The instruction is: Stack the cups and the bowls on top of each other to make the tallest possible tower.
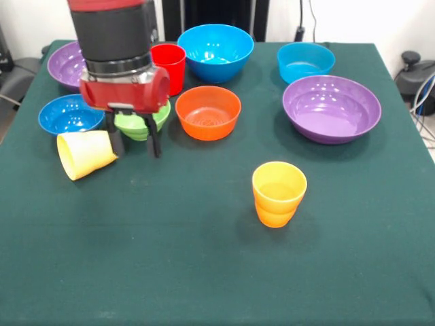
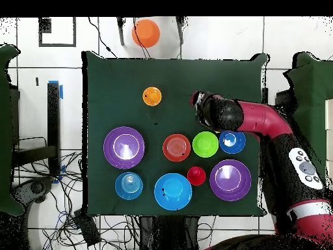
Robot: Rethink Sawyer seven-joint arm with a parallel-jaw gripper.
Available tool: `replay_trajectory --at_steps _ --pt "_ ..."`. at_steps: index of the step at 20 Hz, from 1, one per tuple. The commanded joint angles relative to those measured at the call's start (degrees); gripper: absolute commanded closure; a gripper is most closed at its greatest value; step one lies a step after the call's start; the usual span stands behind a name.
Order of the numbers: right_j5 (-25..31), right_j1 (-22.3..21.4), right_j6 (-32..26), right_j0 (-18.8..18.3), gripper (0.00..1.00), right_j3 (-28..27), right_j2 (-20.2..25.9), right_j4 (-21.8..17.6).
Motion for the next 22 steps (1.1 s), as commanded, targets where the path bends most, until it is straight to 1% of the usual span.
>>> replay_trajectory --at_steps 1,6,10,13,16,18,19,22 --pt "0.9 5.1 -14.0 0.8 0.0 -1.7 5.0 -5.5" --pt "-2.0 6.0 -11.8 -0.7 0.0 0.3 6.6 -5.6" --pt "-3.3 4.7 -8.8 -0.4 0.0 3.1 6.5 -6.2" --pt "-5.9 4.4 -6.9 0.1 0.0 4.9 5.8 -7.5" --pt "-5.4 3.8 -7.2 0.2 0.0 5.8 5.4 -8.1" --pt "-3.6 3.2 -7.7 0.3 0.0 5.7 5.2 -7.8" --pt "-2.7 3.2 -8.1 0.4 0.0 5.4 5.3 -7.7" --pt "-2.7 4.0 -8.2 0.2 0.0 4.8 5.7 -7.6"
